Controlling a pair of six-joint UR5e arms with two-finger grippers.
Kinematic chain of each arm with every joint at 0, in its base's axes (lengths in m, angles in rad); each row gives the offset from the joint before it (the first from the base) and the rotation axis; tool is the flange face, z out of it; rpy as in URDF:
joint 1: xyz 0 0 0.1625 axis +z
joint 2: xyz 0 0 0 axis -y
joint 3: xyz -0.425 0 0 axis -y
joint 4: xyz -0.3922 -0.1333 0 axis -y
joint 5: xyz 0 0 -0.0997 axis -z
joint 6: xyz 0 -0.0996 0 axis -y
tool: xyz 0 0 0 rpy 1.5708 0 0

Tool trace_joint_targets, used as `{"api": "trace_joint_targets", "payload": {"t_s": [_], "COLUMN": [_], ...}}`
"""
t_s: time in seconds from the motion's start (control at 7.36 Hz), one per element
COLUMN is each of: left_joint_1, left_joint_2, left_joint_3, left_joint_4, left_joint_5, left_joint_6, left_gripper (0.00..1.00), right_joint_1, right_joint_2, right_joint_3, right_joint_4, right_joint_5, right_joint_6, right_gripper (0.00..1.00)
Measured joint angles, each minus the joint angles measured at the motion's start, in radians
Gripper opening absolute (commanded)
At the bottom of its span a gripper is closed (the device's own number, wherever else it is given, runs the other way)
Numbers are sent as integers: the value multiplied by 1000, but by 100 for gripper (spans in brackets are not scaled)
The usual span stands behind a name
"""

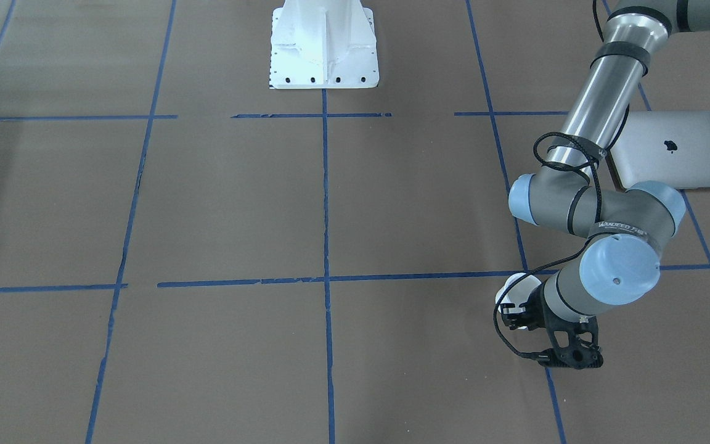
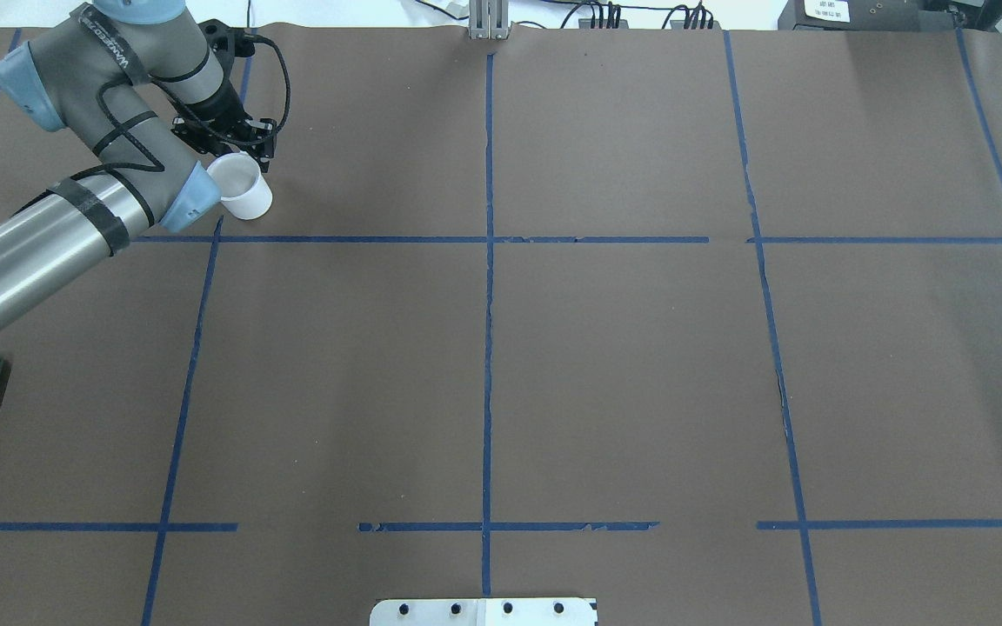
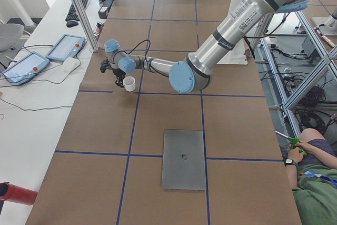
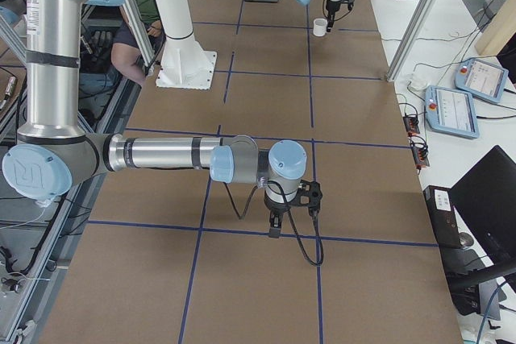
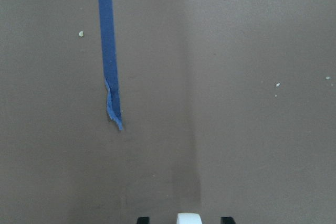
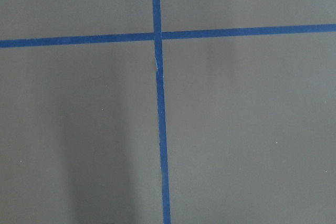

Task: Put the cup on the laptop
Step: 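Close the left gripper around the white cup, then lift the cup and carry it toward the silver laptop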

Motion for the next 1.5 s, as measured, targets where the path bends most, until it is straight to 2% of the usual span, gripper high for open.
{"api": "trace_joint_targets", "payload": {"t_s": [0.41,0.68,0.82,1.09,1.5], "left_joint_1": [-46,-103,-124,-163,-229], "left_joint_2": [-13,9,60,224,492], "left_joint_3": [-25,-110,-203,-412,-601], "left_joint_4": [17,117,186,254,260], "left_joint_5": [-6,-9,-10,-11,-54], "left_joint_6": [8,68,97,115,190], "left_gripper": [0,0,0,0,0], "right_joint_1": [0,0,0,0,0], "right_joint_2": [0,0,0,0,0], "right_joint_3": [0,0,0,0,0], "right_joint_4": [0,0,0,0,0], "right_joint_5": [0,0,0,0,0], "right_joint_6": [0,0,0,0,0], "right_gripper": [100,100,100,100,100]}}
